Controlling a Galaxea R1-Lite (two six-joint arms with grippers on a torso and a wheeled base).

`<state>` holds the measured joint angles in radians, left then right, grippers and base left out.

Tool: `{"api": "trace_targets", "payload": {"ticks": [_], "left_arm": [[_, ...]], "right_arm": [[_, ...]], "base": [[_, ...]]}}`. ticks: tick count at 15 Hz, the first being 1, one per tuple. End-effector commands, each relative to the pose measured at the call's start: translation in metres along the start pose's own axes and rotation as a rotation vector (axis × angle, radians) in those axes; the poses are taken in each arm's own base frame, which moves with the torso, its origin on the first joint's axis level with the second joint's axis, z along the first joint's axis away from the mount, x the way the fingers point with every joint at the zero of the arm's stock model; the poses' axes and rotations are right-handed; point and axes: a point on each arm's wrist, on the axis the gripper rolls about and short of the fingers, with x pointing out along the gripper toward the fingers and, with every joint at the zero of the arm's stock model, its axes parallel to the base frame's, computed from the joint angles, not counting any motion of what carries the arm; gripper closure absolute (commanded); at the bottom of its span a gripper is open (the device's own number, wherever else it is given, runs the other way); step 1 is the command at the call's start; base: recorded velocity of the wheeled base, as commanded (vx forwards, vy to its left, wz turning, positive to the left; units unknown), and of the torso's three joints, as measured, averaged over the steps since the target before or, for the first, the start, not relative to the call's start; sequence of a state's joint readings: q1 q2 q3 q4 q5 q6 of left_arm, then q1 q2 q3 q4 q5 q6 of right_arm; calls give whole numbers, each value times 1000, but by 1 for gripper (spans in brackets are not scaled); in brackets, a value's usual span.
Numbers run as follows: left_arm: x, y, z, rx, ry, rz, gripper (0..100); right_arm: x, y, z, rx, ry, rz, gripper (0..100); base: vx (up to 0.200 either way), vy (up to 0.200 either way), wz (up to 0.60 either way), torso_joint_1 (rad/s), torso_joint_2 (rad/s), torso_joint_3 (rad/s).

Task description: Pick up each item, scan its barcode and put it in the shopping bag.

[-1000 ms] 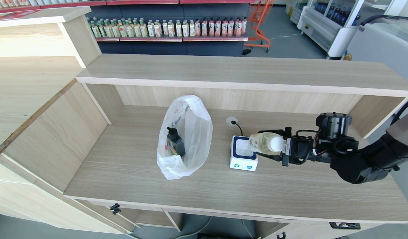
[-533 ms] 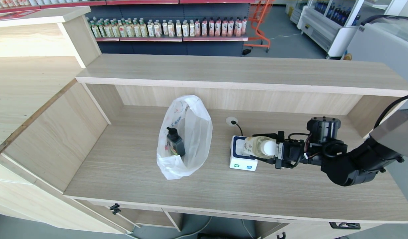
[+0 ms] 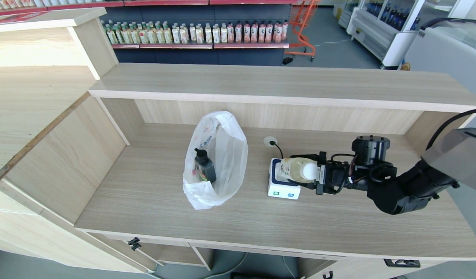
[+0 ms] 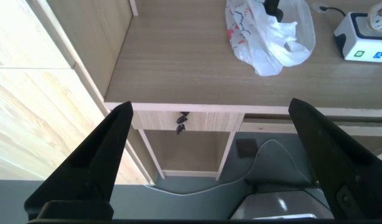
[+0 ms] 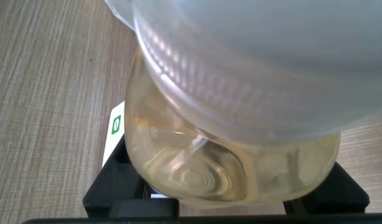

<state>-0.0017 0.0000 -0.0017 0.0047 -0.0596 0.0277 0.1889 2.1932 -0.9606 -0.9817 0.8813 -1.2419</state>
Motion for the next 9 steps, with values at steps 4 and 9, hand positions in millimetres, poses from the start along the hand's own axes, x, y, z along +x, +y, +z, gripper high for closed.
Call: {"api": "trace_targets", "payload": {"ticks": [4,9], "left_arm": [[0,0,0,0,2,1,0],[0,0,0,0,3,0,0]], "right_arm": [[-56,-62,90,302,-39,-169,100],[-90,-62,137,783,39,-405,100]], "base": [[0,0,0,0,0,0],[0,0,0,0,0,0]]}}
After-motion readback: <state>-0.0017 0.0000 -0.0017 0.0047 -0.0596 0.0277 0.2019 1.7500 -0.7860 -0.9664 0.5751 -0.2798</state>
